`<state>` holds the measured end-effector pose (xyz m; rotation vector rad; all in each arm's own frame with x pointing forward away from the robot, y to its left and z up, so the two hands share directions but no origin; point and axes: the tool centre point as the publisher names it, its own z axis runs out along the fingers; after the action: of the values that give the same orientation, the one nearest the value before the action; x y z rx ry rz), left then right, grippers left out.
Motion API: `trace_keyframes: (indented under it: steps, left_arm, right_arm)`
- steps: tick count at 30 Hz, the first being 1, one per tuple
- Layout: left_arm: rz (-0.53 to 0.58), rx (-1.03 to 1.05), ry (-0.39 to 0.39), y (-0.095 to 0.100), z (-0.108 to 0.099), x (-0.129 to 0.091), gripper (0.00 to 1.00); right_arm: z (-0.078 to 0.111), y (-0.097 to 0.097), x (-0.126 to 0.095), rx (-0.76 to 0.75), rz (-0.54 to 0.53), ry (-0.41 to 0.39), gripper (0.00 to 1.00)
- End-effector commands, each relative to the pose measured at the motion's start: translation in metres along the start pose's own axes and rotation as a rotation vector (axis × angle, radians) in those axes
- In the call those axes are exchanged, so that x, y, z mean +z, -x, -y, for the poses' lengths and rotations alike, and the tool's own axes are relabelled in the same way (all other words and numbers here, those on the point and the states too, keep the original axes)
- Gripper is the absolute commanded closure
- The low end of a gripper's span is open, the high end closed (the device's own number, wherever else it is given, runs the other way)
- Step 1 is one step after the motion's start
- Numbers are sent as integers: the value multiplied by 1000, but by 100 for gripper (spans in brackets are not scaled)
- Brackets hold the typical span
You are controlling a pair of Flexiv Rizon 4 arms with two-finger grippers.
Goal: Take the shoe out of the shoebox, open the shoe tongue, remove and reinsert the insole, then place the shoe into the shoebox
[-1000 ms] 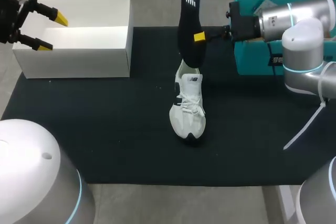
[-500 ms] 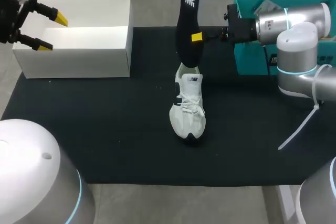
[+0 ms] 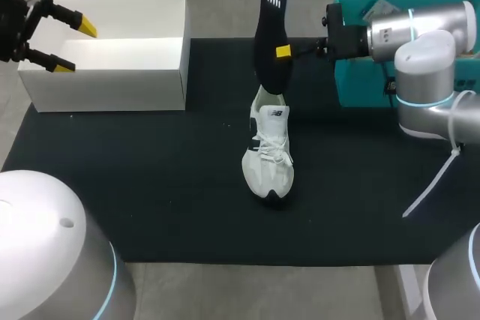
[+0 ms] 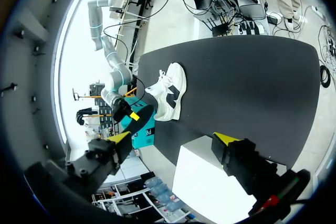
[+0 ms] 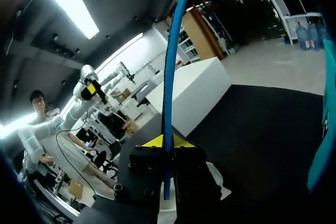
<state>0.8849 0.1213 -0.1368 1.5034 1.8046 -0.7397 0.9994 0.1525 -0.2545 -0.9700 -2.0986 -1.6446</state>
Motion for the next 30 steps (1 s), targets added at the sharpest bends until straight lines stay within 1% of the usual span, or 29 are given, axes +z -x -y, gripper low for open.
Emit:
trace_keyframes:
  steps: [1,3,5,10,18,23,30]
  left_arm:
    - [-3,-1,-1,0,0,0,0]
    - [-3,-1,-1,0,0,0,0]
    - [-3,-1,-1,0,0,0,0]
    - [-3,-1,-1,0,0,0,0]
    - [-3,-1,-1,0,0,0,0]
    - [-3,-1,-1,0,0,0,0]
    - [-3,-1,-1,0,0,0,0]
  right_arm:
    - [9,-14,-3,-27,95,-60,100]
    - [14,-15,0,-28,91,-49,100]
    - [20,-14,0,-36,111,-62,100]
    - [29,-5,1,-59,147,-61,100]
    - [31,18,13,-92,168,-13,100]
    - [32,24,24,-102,154,-11,100]
    - [52,30,25,-73,165,-25,100]
